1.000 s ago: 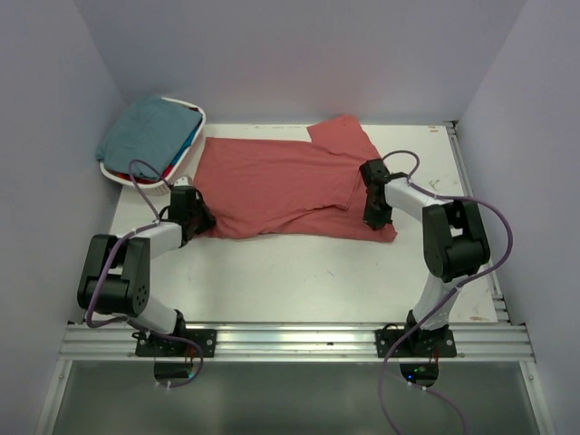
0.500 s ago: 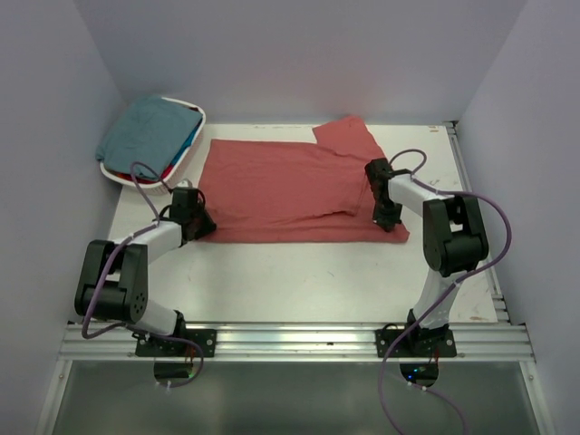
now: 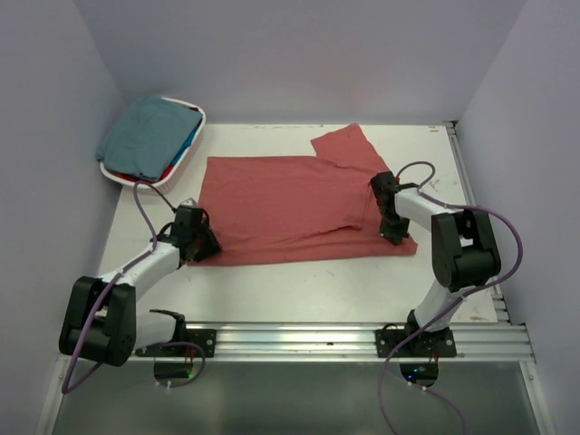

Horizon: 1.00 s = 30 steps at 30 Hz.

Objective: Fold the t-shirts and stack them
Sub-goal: Fold the flattened tshirt in 1/3 of the way

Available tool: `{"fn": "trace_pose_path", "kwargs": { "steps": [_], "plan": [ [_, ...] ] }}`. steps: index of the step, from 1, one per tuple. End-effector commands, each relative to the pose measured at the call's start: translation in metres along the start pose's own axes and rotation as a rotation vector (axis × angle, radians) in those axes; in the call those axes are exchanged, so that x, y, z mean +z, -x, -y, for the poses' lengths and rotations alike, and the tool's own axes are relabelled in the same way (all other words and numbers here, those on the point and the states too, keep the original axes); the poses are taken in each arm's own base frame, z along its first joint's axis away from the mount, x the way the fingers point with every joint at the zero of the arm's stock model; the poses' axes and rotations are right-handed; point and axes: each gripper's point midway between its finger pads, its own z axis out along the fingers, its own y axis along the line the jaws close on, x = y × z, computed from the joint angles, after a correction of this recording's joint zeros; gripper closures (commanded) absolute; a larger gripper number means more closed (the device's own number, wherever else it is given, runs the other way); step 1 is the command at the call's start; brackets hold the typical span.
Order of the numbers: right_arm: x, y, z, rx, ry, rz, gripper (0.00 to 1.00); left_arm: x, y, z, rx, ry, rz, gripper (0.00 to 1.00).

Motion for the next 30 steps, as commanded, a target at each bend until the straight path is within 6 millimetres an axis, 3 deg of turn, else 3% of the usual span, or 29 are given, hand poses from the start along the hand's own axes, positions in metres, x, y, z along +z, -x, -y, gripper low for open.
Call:
{"fn": "trace_pose_path", "kwargs": {
  "steps": [1,3,4,7,9,13,17,21,30],
  "plan": [
    [-0.012,-0.029,0.02,-0.031,-0.01,-0.071,0.92,-0.017,-0.032,-0.031,0.012,0.14,-0.095,0.59],
    [-0.033,-0.017,0.012,-0.037,0.07,-0.007,0.82,-0.028,-0.011,-0.014,0.017,0.086,-0.015,0.48],
    [-0.048,-0.008,0.011,-0.021,0.111,0.042,0.68,-0.032,-0.003,-0.009,0.019,0.07,0.009,0.38],
    [-0.075,0.004,-0.008,-0.037,0.24,0.088,0.51,-0.049,0.026,0.013,0.018,0.001,0.101,0.21],
    [-0.087,0.012,-0.021,-0.051,0.306,0.116,0.47,-0.058,0.044,0.024,0.025,-0.027,0.159,0.12],
    [-0.096,0.017,-0.057,-0.082,0.462,0.093,0.48,-0.065,0.07,0.041,0.037,-0.057,0.227,0.08],
    [-0.089,0.024,-0.086,-0.084,0.538,0.07,0.53,-0.07,0.09,0.056,0.033,-0.076,0.257,0.08],
    [-0.084,0.025,-0.096,-0.072,0.554,0.048,0.56,-0.072,0.097,0.063,0.025,-0.094,0.274,0.08],
    [-0.079,0.02,-0.113,-0.068,0.617,0.021,0.57,-0.069,0.093,0.056,0.014,-0.08,0.278,0.08]
  ]
}}
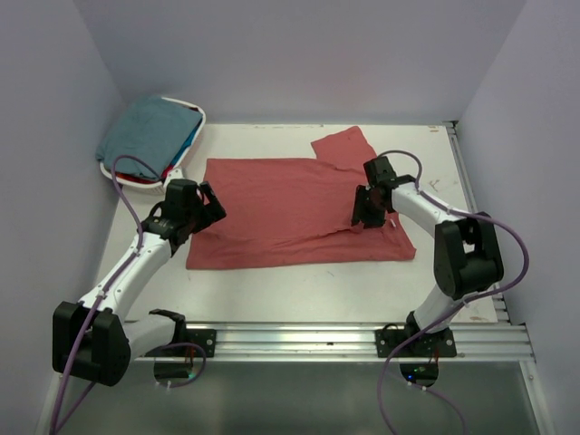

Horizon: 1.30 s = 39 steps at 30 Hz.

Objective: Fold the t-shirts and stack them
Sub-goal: Fold the flattened tshirt in 1/3 of the way

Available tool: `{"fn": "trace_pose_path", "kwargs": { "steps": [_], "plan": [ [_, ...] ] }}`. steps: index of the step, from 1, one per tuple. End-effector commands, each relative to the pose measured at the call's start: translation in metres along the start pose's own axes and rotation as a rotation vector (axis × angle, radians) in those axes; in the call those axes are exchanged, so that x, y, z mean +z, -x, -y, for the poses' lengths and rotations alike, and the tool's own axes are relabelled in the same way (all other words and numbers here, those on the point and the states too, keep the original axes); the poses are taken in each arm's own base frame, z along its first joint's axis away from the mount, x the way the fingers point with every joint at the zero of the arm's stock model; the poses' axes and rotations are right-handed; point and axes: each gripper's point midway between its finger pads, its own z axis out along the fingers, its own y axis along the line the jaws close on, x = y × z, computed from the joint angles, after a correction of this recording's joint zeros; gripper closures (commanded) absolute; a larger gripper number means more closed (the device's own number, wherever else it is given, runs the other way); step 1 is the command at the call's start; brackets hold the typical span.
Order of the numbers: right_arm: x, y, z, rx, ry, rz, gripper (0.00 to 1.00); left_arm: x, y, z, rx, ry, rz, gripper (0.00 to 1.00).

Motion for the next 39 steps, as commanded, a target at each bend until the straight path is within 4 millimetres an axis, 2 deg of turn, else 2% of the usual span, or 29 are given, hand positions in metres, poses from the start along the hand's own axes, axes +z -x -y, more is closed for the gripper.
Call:
{"fn": "trace_pose_path", "kwargs": {
  "steps": [1,6,8,10,11,12,14,19,20,21,24,27,34,39],
  "plan": [
    [0.002,0.01,-0.015,0.004,0.058,0.02,0.58,-0.001,0.012,0.005,0.005,-0.016,0.052,0.08],
    [0.012,0.007,-0.013,0.008,0.043,-0.003,0.58,0.0,0.009,0.002,0.007,-0.007,0.045,0.08],
    [0.015,0.007,-0.013,0.008,0.046,-0.004,0.62,0.0,0.01,0.002,0.008,-0.007,0.05,0.08],
    [0.017,0.006,-0.014,0.007,0.053,-0.006,0.71,0.0,0.009,0.001,0.01,-0.004,0.048,0.08],
    [0.017,0.006,-0.014,0.008,0.052,-0.008,0.85,0.001,0.009,0.0,0.01,-0.001,0.048,0.09],
    [0.016,0.006,-0.015,0.008,0.055,-0.007,0.91,0.0,0.008,0.0,0.01,-0.001,0.048,0.09],
    [0.012,0.007,-0.016,0.006,0.061,0.003,1.0,0.0,0.008,0.0,0.01,-0.001,0.048,0.1],
    [-0.003,0.011,-0.015,0.001,0.058,0.031,1.0,-0.001,0.008,0.0,0.011,-0.005,0.051,0.12],
    [-0.005,0.011,-0.013,-0.001,0.052,0.034,0.92,-0.002,0.009,0.001,0.011,-0.008,0.052,0.12],
    [-0.01,0.012,-0.012,-0.01,0.047,0.04,0.75,-0.002,0.009,0.001,0.01,-0.01,0.054,0.12],
    [-0.016,0.012,-0.009,-0.015,0.034,0.052,0.63,-0.002,0.008,0.0,0.012,-0.011,0.054,0.12],
    [-0.015,0.012,-0.009,-0.022,0.035,0.053,0.62,-0.001,0.007,0.002,0.012,-0.018,0.05,0.12],
    [0.013,-0.003,-0.009,-0.011,0.042,-0.024,0.62,0.001,0.005,0.0,0.017,-0.009,0.042,0.12],
    [0.018,-0.014,-0.006,-0.008,0.043,-0.057,0.6,-0.001,0.005,-0.002,0.018,-0.004,0.044,0.12]
  ]
}}
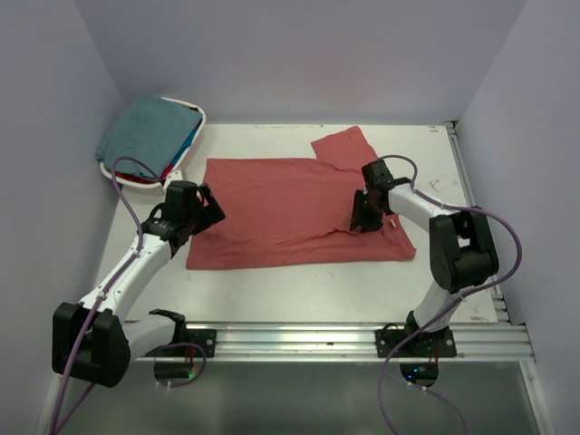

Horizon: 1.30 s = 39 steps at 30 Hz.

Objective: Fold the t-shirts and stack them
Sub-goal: Fold the flattened tshirt in 1/3 of the way

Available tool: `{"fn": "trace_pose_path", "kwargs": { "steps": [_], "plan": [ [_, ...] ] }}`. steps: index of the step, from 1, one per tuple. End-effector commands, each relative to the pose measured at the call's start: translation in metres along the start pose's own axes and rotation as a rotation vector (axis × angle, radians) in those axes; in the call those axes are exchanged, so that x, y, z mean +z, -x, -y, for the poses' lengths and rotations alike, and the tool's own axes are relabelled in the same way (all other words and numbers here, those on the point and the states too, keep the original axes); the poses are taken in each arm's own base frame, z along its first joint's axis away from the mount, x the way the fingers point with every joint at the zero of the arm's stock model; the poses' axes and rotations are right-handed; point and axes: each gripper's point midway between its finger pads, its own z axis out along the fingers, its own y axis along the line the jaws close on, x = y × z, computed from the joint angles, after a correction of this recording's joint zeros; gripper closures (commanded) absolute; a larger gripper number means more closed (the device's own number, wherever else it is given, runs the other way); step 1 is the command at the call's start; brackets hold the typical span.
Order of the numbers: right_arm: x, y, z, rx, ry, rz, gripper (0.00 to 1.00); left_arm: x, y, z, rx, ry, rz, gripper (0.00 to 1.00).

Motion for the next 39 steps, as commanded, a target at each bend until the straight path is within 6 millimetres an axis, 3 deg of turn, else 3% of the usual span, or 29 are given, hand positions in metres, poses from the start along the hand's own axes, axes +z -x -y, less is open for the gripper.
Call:
{"fn": "trace_pose_path", "kwargs": {
  "steps": [1,8,15,23,30,36,39],
  "plan": [
    [0.0,-0.006,-0.004,-0.009,0.025,-0.015,0.59,-0.001,0.008,0.002,0.016,-0.017,0.043,0.12],
    [-0.013,-0.008,-0.007,-0.006,0.054,0.005,0.56,0.001,0.006,0.004,0.014,-0.024,0.038,0.12],
    [-0.002,-0.006,-0.014,0.02,0.085,-0.004,0.63,0.001,0.005,0.003,0.014,-0.023,0.033,0.12],
    [0.006,-0.011,-0.012,0.034,0.075,-0.032,0.64,-0.001,0.006,0.0,0.018,-0.012,0.045,0.12],
    [0.016,-0.019,-0.008,0.047,0.056,-0.053,0.77,0.0,0.005,0.0,0.021,-0.011,0.038,0.12],
    [0.02,-0.023,-0.005,0.05,0.048,-0.066,0.71,-0.002,0.006,0.0,0.022,-0.012,0.045,0.12],
    [0.017,-0.022,-0.004,0.048,0.042,-0.058,0.92,-0.002,0.006,-0.001,0.022,-0.012,0.045,0.12]
  ]
}}
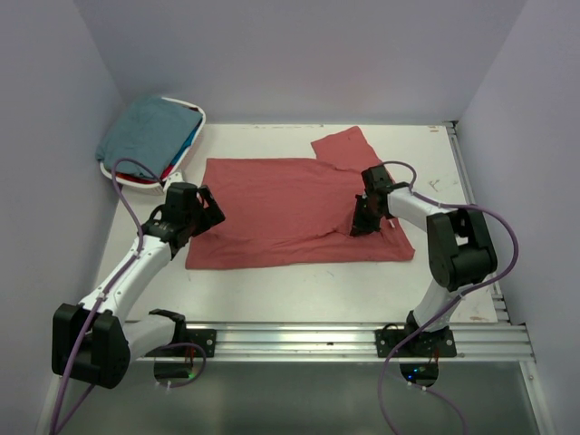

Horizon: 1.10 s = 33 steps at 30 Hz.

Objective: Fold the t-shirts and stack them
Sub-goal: Fold the flattened tshirt in 1/3 of the way

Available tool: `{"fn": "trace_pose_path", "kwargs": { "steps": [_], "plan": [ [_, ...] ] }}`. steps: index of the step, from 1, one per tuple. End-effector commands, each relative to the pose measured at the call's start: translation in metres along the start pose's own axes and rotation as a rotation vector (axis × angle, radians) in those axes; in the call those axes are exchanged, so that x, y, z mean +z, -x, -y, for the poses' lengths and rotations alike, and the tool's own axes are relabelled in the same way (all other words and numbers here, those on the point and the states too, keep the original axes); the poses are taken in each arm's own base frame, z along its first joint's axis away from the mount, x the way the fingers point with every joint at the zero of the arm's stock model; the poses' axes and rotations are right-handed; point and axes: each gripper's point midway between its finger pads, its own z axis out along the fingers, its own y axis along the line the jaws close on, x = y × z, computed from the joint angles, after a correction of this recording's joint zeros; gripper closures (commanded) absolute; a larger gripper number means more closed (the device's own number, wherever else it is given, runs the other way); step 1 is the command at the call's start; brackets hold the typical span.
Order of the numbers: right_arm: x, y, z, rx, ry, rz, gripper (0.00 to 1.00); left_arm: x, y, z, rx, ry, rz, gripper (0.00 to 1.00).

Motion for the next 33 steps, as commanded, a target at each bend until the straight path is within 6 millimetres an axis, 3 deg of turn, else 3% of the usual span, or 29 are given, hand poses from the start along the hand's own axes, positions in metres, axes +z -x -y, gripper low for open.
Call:
{"fn": "trace_pose_path", "kwargs": {
  "steps": [1,7,11,14,20,28,33],
  "plan": [
    [0.002,-0.005,0.001,0.001,-0.004,-0.007,1.0,-0.003,0.009,0.002,0.02,-0.017,0.048,0.12],
    [-0.017,0.004,-0.005,-0.013,0.01,0.027,1.0,-0.004,0.011,0.004,0.019,-0.022,0.049,0.12],
    [-0.048,0.021,-0.018,-0.029,0.047,0.099,1.0,-0.004,0.012,0.005,0.018,-0.024,0.054,0.12],
    [-0.058,0.031,-0.025,-0.045,0.061,0.124,1.0,-0.004,0.012,0.005,0.018,-0.026,0.052,0.12],
    [-0.052,0.053,-0.038,-0.082,0.076,0.121,1.0,-0.004,0.012,0.004,0.022,-0.021,0.053,0.12],
    [-0.014,0.082,-0.064,-0.098,0.14,0.077,1.0,-0.004,0.013,0.003,0.018,-0.017,0.057,0.12],
    [-0.012,0.093,-0.078,-0.114,0.194,0.092,1.0,-0.008,0.015,0.002,0.016,-0.013,0.069,0.12]
  ]
}}
